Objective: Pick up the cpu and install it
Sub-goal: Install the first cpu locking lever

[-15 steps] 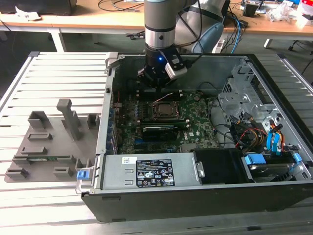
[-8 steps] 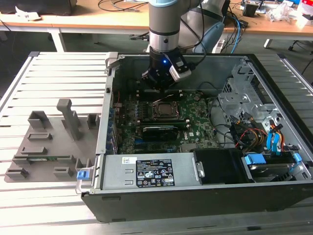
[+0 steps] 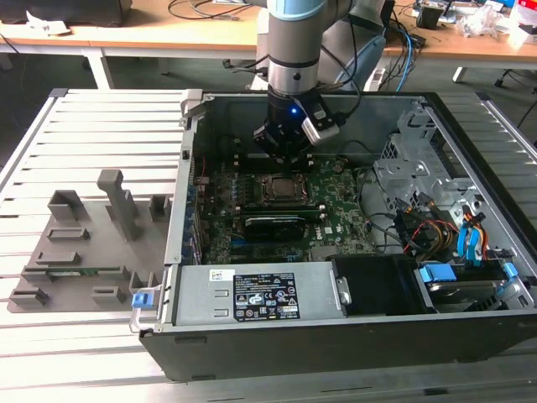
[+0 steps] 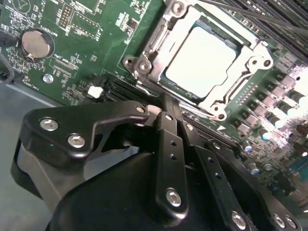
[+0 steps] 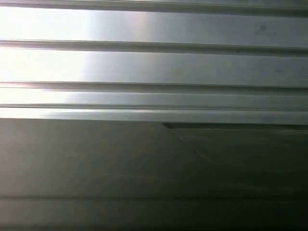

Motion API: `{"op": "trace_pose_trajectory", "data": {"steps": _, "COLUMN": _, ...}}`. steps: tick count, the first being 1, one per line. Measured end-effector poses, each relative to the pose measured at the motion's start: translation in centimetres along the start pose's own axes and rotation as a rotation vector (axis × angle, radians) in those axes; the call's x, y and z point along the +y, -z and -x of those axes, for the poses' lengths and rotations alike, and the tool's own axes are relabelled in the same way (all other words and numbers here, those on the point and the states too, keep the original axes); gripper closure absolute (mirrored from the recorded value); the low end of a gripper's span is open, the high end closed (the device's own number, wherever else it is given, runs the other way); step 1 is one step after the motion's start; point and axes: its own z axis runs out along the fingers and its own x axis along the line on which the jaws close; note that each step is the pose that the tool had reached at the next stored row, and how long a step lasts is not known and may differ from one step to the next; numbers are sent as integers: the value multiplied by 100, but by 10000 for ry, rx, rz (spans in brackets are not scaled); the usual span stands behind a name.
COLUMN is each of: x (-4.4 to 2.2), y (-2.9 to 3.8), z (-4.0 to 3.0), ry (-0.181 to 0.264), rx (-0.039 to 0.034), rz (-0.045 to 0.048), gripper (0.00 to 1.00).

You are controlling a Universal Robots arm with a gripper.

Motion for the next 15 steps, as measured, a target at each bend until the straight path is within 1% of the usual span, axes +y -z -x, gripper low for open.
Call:
{"op": "trace_pose_trajectory", "data": {"steps": 3, "x": 0, "y": -29, "z": 32, "ry": 3, "rx": 0, "rz": -9, "gripper": 89}}
{"op": "trace_pose_trajectory", "data": {"steps": 9, "x": -10, "y": -43, "z": 40, "ry": 3, "rx": 2, "rz": -10, "gripper": 89}}
{"op": "trace_pose_trajectory", "data": {"steps": 15, "x": -7, "y": -74, "z": 106, "ry": 72, "rx": 0, "rz": -2, "gripper": 89}}
